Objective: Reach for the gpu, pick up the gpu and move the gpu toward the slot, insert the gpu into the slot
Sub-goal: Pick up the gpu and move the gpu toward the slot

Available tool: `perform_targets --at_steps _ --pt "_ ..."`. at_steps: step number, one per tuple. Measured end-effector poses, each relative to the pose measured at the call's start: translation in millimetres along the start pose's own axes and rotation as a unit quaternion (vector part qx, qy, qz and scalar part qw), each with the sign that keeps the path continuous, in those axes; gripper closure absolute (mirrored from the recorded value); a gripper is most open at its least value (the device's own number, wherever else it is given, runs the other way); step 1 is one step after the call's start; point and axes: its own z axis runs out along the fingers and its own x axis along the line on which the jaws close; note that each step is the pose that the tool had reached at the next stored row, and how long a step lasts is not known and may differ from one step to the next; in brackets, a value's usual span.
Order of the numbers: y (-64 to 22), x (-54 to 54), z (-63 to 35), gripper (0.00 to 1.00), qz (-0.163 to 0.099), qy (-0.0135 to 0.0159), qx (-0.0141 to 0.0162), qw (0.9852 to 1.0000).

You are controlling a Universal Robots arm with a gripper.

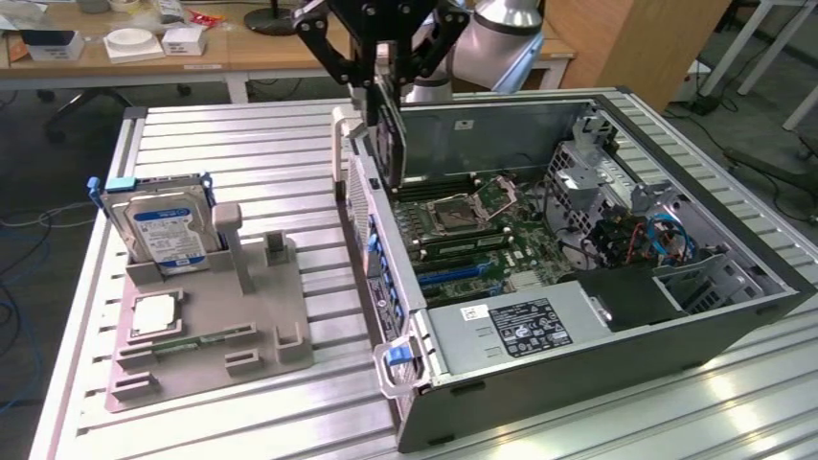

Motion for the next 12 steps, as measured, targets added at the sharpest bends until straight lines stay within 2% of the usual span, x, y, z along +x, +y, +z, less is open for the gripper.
perform_targets --at_steps 8,12 --pt "0.1 -25.4 3.0 0.74 0.0 -0.0051 -0.0001 1.0" --pt "0.1 -38.6 4.9 0.74 0.0 -0.0095 -0.0001 1.0"
